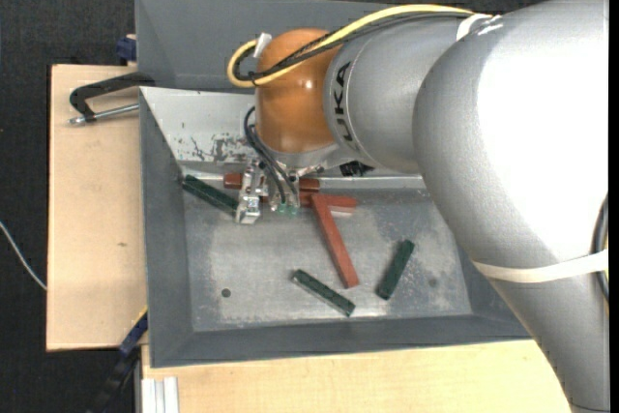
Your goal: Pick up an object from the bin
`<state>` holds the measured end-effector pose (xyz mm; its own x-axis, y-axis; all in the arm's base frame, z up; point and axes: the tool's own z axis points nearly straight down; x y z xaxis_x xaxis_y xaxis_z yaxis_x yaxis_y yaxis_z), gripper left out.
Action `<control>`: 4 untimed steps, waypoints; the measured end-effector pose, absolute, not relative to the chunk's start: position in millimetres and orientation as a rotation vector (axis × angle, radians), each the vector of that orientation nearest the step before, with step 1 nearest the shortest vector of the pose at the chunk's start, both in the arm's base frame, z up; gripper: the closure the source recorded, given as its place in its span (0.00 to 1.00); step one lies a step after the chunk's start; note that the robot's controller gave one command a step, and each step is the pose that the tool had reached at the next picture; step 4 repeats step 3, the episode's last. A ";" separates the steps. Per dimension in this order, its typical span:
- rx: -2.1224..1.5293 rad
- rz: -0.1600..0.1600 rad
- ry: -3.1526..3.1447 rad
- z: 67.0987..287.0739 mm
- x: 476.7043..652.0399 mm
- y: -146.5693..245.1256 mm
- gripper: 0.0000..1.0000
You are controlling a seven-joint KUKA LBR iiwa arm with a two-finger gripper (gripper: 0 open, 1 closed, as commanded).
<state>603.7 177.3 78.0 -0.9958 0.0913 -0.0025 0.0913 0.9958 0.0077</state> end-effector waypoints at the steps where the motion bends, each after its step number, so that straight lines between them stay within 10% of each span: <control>1: 0.139 0.011 3.149 76.4 599.9 179.0 0.00; 2: 0.143 0.013 3.135 78.0 603.8 177.5 1.00; 3: 0.138 0.011 3.149 76.4 599.9 179.0 0.00; 4: 0.138 0.011 3.149 76.4 599.9 179.0 0.00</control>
Offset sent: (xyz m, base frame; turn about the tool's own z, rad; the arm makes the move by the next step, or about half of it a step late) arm 0.0000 0.0000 0.0000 0.0000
